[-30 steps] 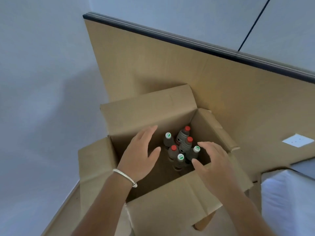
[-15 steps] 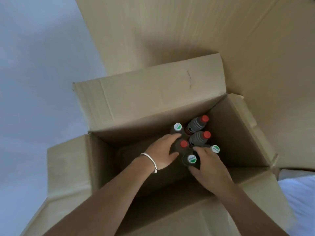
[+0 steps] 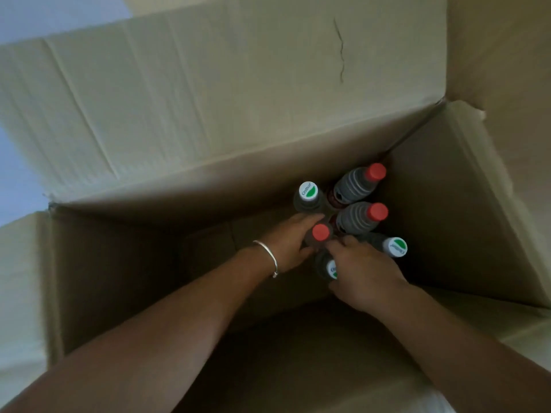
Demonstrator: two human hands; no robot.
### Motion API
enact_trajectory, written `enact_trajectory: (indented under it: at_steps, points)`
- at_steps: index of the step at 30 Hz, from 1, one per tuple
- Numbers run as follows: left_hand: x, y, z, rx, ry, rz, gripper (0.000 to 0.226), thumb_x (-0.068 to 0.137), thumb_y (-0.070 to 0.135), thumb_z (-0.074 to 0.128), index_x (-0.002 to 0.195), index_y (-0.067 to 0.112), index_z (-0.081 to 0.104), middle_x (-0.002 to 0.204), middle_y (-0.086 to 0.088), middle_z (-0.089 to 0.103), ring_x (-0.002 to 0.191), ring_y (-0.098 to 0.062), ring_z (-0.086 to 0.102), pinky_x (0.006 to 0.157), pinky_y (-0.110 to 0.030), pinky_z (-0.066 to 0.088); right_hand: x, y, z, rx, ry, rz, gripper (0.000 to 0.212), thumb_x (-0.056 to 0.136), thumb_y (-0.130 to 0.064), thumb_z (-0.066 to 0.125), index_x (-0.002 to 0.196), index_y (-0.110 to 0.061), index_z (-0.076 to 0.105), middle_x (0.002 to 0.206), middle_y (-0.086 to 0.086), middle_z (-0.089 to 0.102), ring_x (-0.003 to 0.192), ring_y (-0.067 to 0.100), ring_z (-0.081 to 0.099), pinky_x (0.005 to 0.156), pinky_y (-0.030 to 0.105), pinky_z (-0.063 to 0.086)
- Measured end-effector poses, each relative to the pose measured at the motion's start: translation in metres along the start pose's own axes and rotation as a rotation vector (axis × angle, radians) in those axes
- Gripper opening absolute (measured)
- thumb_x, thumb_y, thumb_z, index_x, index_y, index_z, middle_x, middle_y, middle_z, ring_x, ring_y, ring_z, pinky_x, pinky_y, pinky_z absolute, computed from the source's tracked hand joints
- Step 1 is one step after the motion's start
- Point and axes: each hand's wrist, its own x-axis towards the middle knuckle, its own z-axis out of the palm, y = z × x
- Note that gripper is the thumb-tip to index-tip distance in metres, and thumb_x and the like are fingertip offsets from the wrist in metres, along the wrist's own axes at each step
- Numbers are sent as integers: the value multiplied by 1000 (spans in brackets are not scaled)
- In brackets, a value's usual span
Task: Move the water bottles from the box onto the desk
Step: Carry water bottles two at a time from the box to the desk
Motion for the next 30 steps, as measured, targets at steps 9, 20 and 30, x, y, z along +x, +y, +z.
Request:
enact_trajectory:
  at_steps: [9, 20, 30]
  points:
    - [8, -14, 21, 7, 117, 88, 68, 84, 15, 74, 144, 6, 45, 140, -15, 48, 130, -32, 48, 111, -39, 40, 13, 12, 15, -105, -31, -88, 66, 87, -22, 69, 144, -28, 36, 140, 4, 43, 122, 25, 52, 94, 39, 50]
    - [6, -12, 22, -47, 118, 54, 59, 88, 13, 69, 143, 11, 47, 145, -11, 46, 131, -25, 46, 106, -16, 29, 20, 9, 21, -128, -5, -134, 62, 89, -23, 69, 143, -30, 39, 139, 3, 43, 122, 26, 50, 96, 39, 48]
    - [-14, -17, 3, -123, 108, -36, 55, 88, 22, 72, 139, 15, 52, 138, -5, 55, 128, -19, 50, 105, -19, 32, 0, 8, -4, 112, 34, -58, 62, 85, -42, 72, 141, -35, 47, 139, -8, 54, 127, 15, 50, 104, 35, 43]
